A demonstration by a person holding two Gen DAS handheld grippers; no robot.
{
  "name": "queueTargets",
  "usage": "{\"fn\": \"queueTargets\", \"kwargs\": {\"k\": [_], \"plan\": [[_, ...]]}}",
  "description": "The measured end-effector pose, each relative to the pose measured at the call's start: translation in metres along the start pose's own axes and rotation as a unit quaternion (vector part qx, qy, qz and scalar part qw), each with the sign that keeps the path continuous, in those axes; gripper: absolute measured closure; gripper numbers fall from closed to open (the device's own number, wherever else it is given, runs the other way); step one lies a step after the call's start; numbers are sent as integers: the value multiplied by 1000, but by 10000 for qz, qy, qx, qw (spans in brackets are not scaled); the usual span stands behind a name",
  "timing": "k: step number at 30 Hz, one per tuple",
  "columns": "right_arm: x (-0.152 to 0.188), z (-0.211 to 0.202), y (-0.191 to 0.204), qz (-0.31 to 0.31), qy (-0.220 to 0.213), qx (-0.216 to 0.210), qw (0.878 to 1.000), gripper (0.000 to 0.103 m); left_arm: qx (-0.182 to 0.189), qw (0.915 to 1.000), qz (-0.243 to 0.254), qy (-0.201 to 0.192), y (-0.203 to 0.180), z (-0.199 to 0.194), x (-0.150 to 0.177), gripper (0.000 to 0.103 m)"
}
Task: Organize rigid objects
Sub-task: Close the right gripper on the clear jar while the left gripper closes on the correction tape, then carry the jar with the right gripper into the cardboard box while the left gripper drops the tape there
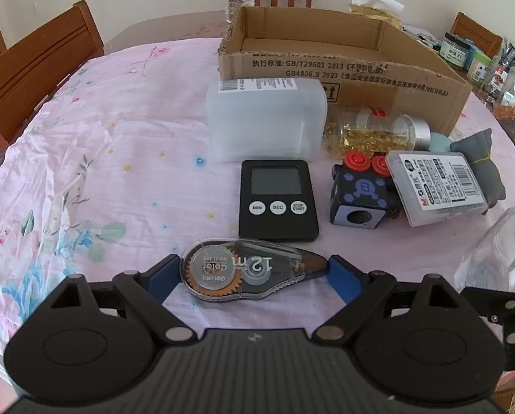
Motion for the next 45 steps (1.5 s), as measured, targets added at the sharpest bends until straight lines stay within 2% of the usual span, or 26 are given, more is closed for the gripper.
{"fn": "queueTargets", "kwargs": {"k": [4, 8, 16, 21, 25, 30, 37, 40, 45], "plan": [[0, -1, 2, -14, -16, 8, 10000, 0, 6, 10000, -10, -12, 0, -1, 0, 13], [-2, -2, 1, -27, -2, 40, 10000, 9, 25, 10000, -8, -1, 1, 0, 0, 13], [-3, -4, 0, -62, 23, -50, 10000, 9, 97, 9999, 104, 56, 4, -1, -3, 13], [-7, -12, -2, -101, -83, -271, 9995, 9, 160, 9993, 301, 120, 7, -6, -8, 13], [-17, -28, -9, -67, -239, -392, 9989, 9, 393, 9981, 405, 251, 7, -19, -18, 13], [-42, -55, -21, -79, -620, -450, 9970, 9, 644, 9953, 675, 261, 2, -41, -44, 13], [-95, -77, -44, -53, -1171, -359, 9925, 9, 807, 9905, 1081, -279, -12, -70, -109, 13], [-115, -77, -57, 9, -1333, -268, 9907, 9, 875, 9877, 1208, -471, -20, -71, -137, 13], [-147, -70, -70, 153, -1508, -214, 9882, 9, 970, 9835, 1401, -606, -36, -49, -182, 13]]}}
Point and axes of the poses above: each gripper's, at about its wrist camera, not at the fingertips, and z roughly the way its jaws point, y to its left, x to its underside, the point moved 8 cm from there along z, roughly the way its jaws point, and after that the axes turned 4 degrees about -z, right-handed, at the moved point
